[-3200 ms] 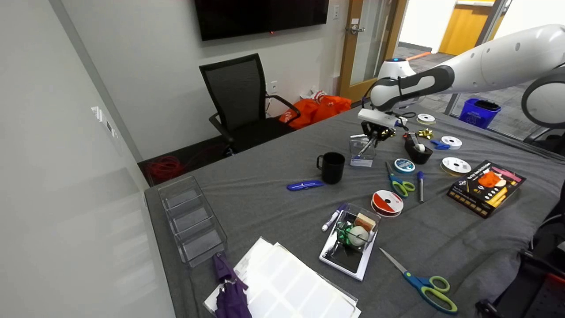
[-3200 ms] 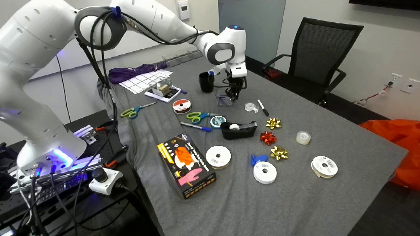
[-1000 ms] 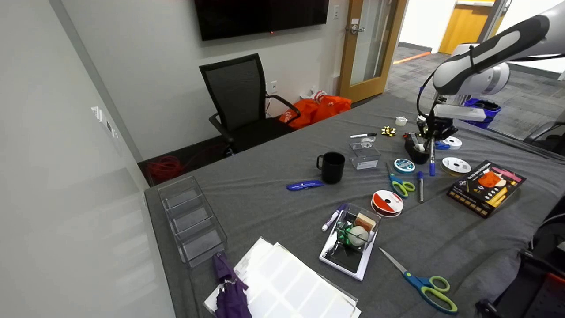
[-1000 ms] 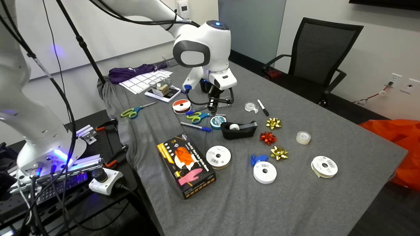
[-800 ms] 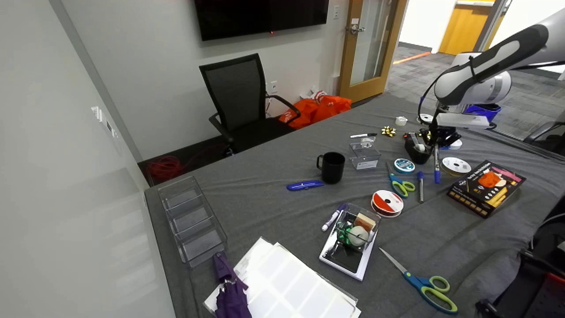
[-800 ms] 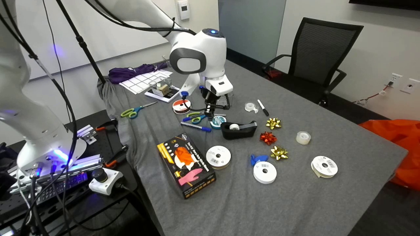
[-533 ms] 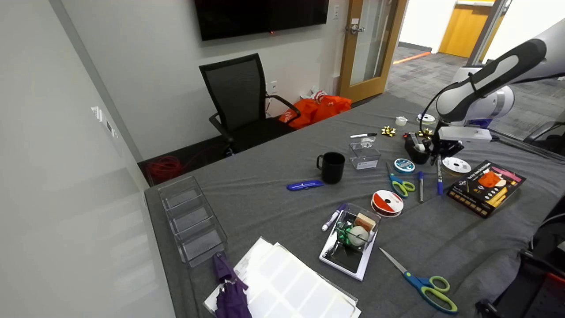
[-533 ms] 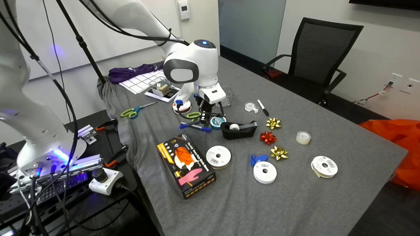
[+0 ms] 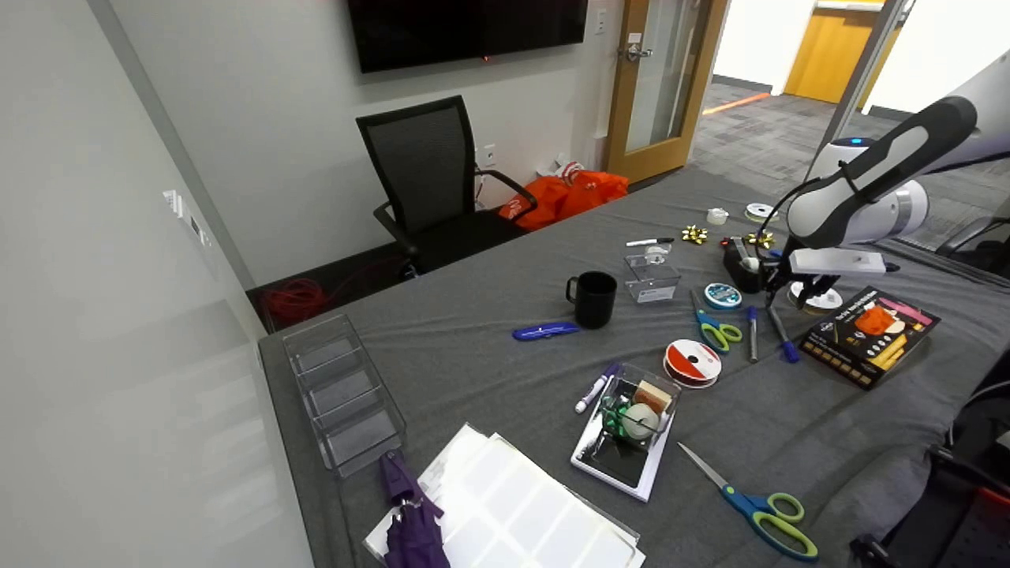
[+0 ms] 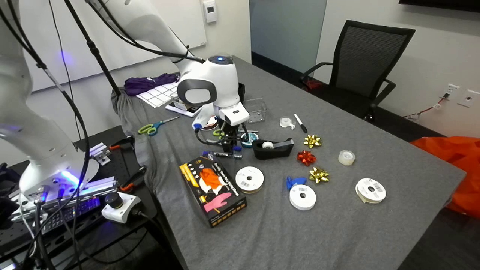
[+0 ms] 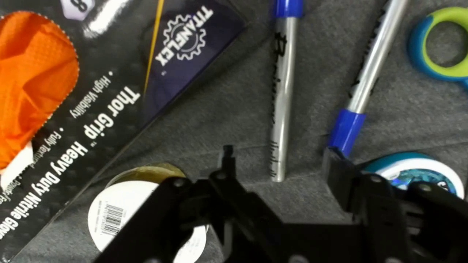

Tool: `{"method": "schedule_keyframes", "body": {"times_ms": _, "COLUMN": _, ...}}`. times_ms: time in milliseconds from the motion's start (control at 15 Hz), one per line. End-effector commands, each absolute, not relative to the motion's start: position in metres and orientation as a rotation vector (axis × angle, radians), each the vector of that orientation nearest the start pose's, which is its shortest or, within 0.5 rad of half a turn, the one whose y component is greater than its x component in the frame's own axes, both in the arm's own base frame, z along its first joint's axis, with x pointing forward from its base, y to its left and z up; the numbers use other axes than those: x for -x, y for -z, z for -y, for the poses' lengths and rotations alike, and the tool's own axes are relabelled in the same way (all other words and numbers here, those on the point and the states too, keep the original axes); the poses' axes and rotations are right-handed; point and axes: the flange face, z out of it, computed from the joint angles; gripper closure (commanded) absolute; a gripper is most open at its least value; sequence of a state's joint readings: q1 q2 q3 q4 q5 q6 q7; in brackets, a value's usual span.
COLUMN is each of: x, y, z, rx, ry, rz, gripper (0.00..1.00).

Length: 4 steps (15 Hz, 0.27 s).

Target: Remove the marker from the tray

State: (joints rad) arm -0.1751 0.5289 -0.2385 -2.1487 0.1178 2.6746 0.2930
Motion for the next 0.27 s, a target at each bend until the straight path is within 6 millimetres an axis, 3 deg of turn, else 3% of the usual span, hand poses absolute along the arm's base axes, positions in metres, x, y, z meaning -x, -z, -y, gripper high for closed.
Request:
{"method": "schedule_keyframes", "body": {"times_ms": 0, "x": -0.5091, "y": -0.1638, "z": 0.2286, "rx": 2.978, "ry": 0.056, "rz": -1.213, "gripper": 0.06}}
{"method": "schedule_keyframes", "body": {"times_ms": 200, "x": -0.5141, "y": -0.1711, "z": 0.2266, "rx": 3.001, "ry": 0.068, "rz": -1.178, "gripper": 0.0}}
